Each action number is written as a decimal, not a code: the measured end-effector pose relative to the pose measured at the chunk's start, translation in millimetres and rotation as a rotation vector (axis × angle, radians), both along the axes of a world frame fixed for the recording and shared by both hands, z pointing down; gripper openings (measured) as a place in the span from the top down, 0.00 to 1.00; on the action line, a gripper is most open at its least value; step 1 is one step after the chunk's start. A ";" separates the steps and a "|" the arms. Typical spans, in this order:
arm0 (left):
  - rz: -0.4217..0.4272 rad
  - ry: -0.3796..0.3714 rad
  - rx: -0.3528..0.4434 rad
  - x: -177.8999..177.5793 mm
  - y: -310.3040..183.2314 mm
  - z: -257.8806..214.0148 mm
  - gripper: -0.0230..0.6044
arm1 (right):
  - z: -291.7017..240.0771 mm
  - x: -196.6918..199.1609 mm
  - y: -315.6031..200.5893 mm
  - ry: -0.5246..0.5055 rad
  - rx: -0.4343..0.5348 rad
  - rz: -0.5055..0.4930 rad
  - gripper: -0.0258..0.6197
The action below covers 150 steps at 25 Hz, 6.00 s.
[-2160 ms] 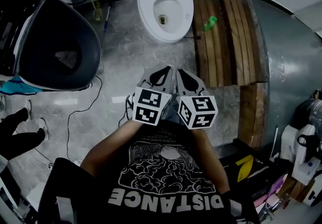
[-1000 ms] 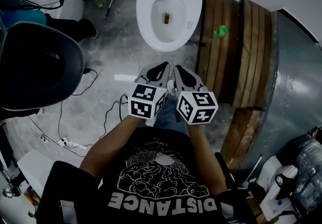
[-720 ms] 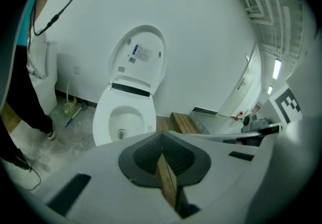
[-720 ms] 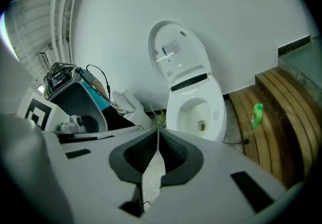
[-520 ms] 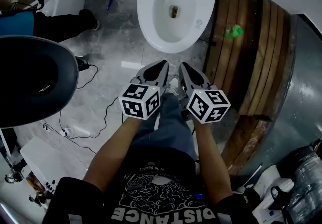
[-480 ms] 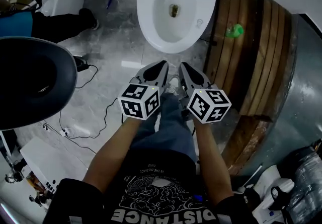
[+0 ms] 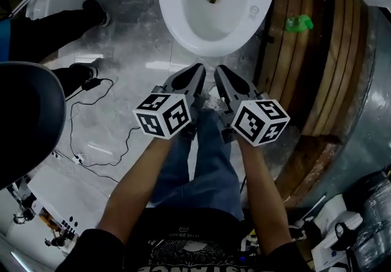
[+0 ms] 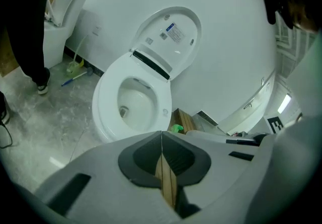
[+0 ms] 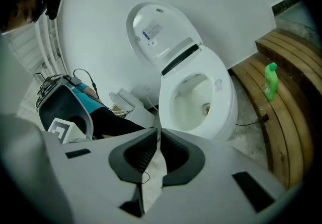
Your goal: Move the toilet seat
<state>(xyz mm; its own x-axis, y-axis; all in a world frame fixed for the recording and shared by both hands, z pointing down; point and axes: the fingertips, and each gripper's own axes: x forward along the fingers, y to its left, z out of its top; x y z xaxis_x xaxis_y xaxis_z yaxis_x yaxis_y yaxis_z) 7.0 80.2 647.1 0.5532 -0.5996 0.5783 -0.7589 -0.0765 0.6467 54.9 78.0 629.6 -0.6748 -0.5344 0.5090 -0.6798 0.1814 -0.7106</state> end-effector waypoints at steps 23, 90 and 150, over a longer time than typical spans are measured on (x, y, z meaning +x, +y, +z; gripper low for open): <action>-0.045 0.327 -0.071 -27.5 -10.2 124.0 0.69 | 131.8 -7.9 3.6 -0.156 -0.119 0.259 0.73; -0.029 0.558 -0.097 -41.8 -75.9 -157.3 0.75 | -143.2 1.6 -63.8 -0.458 -0.084 0.680 0.75; -0.056 0.335 0.349 -31.3 -293.0 -342.8 0.79 | -336.8 11.8 -289.1 -0.496 0.302 0.228 0.79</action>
